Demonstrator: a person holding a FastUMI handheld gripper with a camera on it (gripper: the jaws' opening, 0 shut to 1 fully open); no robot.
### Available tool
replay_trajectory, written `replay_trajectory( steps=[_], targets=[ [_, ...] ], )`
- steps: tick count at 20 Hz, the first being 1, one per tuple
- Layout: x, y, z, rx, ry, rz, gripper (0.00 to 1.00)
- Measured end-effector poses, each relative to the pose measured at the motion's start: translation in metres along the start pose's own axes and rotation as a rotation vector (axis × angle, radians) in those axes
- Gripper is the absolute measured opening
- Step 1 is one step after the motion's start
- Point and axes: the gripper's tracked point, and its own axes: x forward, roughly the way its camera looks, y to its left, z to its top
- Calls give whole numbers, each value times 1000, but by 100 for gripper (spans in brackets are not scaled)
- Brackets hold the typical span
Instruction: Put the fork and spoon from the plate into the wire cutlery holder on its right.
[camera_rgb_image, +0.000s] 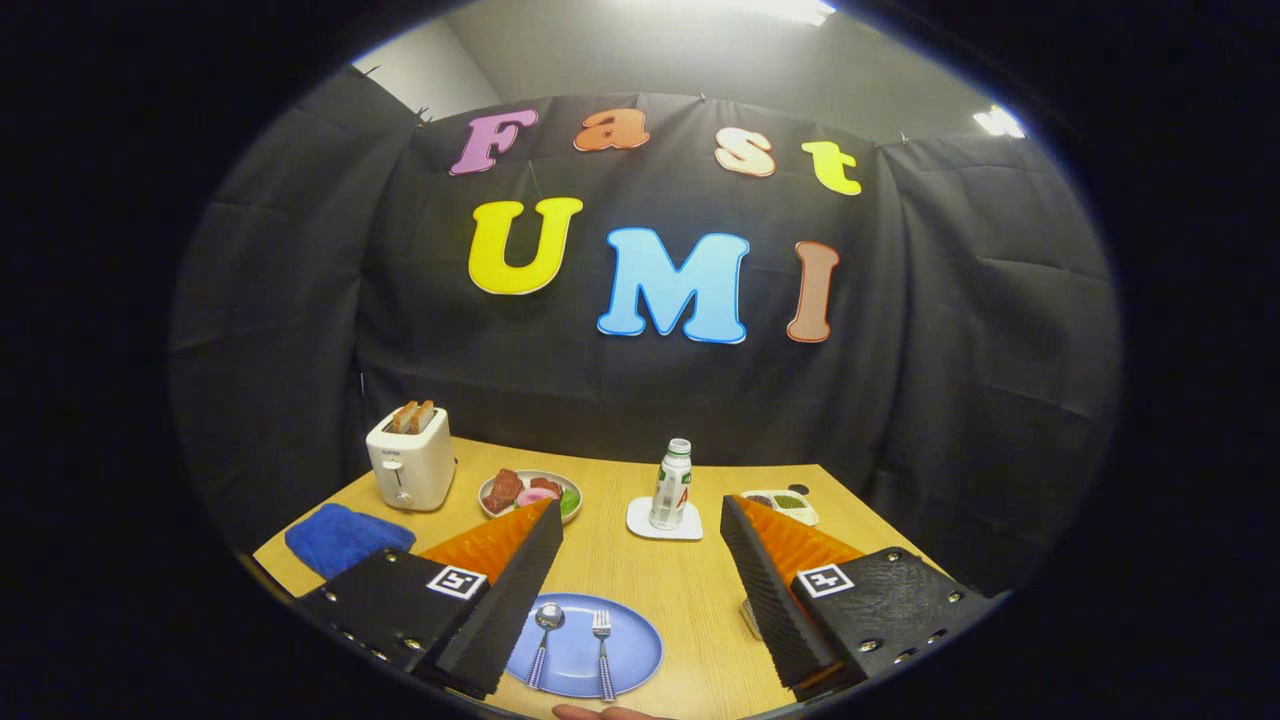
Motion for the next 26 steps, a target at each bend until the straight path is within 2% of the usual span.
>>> replay_trajectory(
  steps=[5,11,19,26],
  targets=[
    [2,8,-28,-6,62,47,97],
    [6,4,-58,-5,155,52,97],
    [3,25,-134,-67,391,154,97],
    [4,28,-182,-120,533,177,97]
  ],
)
